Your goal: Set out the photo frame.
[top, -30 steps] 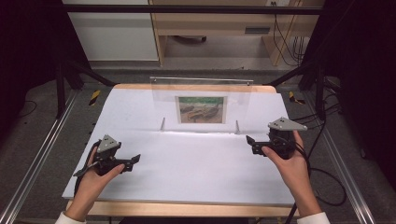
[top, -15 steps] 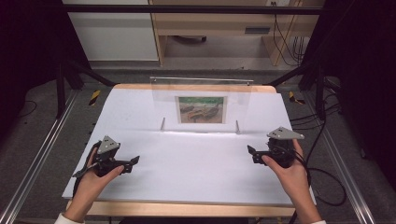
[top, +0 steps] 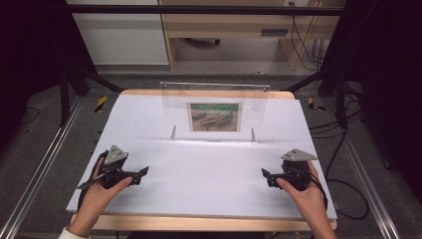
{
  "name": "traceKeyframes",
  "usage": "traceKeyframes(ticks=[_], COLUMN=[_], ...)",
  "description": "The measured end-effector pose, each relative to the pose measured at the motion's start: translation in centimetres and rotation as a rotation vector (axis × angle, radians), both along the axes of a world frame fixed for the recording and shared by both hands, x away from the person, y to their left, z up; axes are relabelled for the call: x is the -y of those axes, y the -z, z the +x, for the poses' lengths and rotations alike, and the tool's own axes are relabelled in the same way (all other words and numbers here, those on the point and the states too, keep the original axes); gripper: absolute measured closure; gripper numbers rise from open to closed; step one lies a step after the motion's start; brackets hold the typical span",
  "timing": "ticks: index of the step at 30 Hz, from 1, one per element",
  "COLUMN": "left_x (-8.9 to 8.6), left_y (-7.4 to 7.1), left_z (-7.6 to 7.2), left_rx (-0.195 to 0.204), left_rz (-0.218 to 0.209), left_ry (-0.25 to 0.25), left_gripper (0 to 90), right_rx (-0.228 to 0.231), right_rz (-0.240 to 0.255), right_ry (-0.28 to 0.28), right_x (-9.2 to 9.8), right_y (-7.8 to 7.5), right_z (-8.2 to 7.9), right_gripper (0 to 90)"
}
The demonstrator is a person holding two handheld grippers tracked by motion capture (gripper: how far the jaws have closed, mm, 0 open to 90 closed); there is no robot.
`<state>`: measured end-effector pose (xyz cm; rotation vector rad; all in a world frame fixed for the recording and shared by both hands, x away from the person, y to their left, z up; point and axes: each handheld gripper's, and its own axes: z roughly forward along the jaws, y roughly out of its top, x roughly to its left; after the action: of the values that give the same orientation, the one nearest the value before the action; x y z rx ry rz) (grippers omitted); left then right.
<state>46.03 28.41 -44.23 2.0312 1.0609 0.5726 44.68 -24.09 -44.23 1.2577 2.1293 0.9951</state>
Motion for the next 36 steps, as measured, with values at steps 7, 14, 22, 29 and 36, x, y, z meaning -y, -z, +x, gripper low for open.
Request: traceKeyframes(ticks=[7, 14, 22, 29, 36], left_x=[-0.2, -0.2, -0.3, -0.6, -0.8], left_y=[0.1, 0.3, 0.6, 0.8, 1.0], left_z=[0.1, 0.1, 0.2, 0.3, 0.3], left_rx=[-0.004, -0.009, -0.014, -0.015, -0.016], left_rz=[0.015, 0.028, 0.062, 0.078, 0.087], left_ry=[-0.002, 0.000, -0.001, -0.004, -0.007], left_gripper=[7.1, 7.1, 7.0, 7.0, 7.0], right_rx=[-0.014, -0.030, -0.047, -0.061, -0.084], right_rz=[0.010, 0.028, 0.055, 0.022, 0.019], right_ry=[-0.003, -0.004, -0.013, -0.055, -0.063], right_x=[0.0, -0.1, -1.3, -2.5, -2.4], right_y=[1.1, 1.8, 2.9, 3.5, 3.8], right_z=[-0.2, -0.4, -0.7, -0.6, -0.7], right_gripper=[5.8, 5.8, 5.8, 5.9, 6.1])
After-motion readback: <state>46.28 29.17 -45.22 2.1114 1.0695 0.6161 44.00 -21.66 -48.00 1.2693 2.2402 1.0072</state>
